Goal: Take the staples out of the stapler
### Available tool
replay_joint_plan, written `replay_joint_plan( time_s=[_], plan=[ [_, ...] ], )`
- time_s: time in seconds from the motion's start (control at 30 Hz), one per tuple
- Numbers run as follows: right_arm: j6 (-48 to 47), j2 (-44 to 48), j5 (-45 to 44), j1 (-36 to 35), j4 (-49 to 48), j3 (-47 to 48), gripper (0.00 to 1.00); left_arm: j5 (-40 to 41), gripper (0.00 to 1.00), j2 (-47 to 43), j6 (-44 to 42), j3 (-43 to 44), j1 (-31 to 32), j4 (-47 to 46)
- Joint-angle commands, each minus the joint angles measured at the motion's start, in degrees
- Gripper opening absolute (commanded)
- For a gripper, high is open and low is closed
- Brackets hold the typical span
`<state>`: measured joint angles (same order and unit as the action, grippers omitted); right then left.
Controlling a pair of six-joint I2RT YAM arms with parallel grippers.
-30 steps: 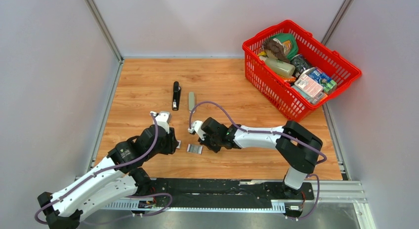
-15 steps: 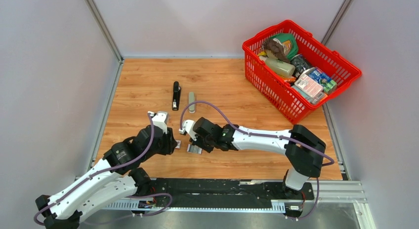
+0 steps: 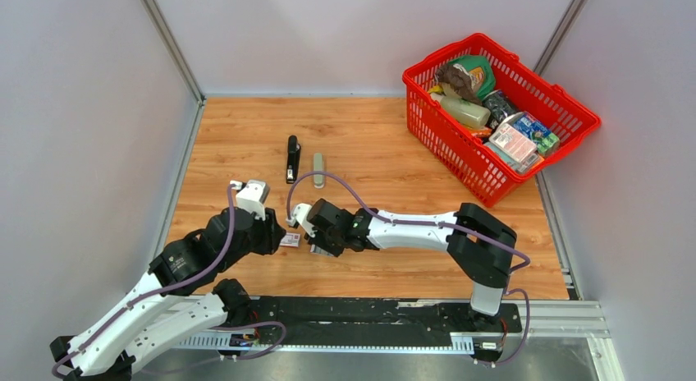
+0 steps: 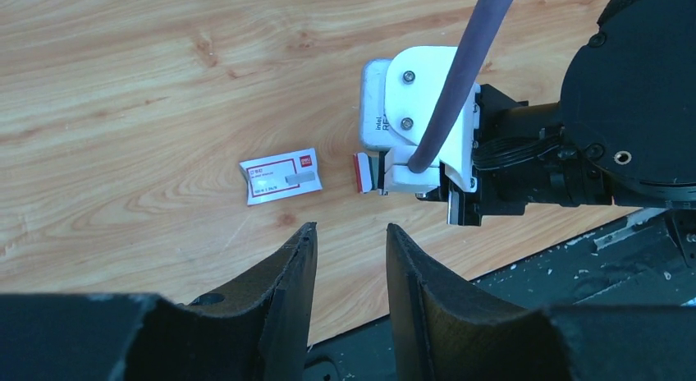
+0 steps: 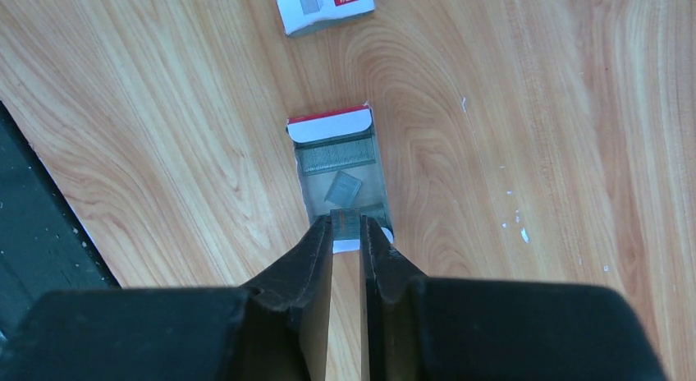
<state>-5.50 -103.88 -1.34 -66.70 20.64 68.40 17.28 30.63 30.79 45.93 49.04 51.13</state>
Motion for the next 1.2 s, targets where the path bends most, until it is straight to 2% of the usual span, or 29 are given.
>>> replay_joint_plan(
  time_s=[0.0, 0.57, 0.93, 1.17],
  plan=[
    [1.0, -0.7, 0.4, -0.5, -1.9, 2.9, 0.17, 0.5, 0.45, -0.3, -2.5, 0.6, 0.0, -0.4],
    [0.8, -3.9, -1.7, -0.4, -2.0, 4.0, 0.18, 0.7, 0.45, -1.2, -2.0, -0.1, 0.1, -0.5],
    [1.1, -4.1, -3.3, -0.3, -2.2, 4.6, 0.22, 0.6, 0.45, -0.8, -2.0, -0.3, 0.1, -0.7],
    [1.5, -3.2, -3.5, -0.3, -2.1, 5.0, 0.29, 0.5, 0.45, -0.4, -2.0, -0.4, 0.1, -0.9]
  ],
)
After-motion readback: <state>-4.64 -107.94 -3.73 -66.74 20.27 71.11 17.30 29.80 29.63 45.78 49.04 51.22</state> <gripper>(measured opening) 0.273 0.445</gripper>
